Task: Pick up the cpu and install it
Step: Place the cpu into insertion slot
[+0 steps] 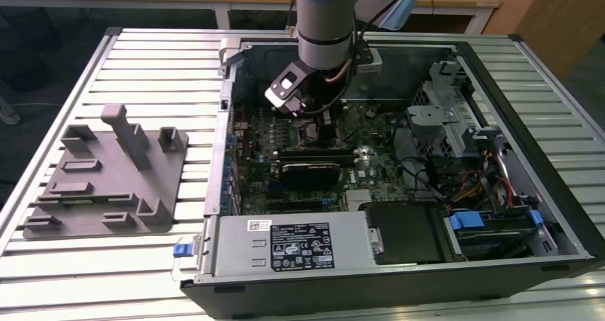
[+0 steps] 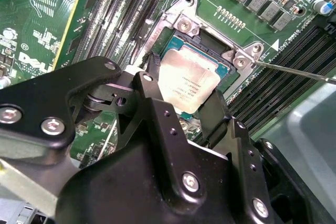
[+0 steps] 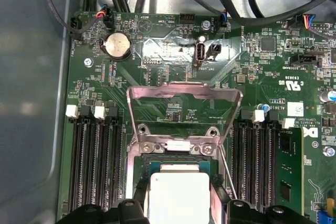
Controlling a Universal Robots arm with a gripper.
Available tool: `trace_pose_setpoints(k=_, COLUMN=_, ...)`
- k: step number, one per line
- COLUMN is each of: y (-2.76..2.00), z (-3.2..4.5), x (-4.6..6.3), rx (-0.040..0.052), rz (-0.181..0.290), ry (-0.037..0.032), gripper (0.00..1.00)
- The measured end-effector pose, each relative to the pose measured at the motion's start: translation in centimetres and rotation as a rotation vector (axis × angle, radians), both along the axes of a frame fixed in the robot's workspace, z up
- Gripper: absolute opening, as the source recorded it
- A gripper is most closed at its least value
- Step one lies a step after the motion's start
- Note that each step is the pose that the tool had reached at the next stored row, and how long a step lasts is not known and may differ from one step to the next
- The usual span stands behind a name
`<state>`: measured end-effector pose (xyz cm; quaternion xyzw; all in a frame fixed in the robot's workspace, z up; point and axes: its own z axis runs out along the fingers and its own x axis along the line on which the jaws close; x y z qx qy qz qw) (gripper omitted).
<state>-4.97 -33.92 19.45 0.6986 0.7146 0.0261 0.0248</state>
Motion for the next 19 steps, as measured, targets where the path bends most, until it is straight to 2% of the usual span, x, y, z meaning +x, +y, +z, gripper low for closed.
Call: trace_pose_setpoints(k=19, y=0.19, z=-0.27, x=-0.11, rx=0.0016, rz=-0.015, ry=0.0000, gripper=0.54)
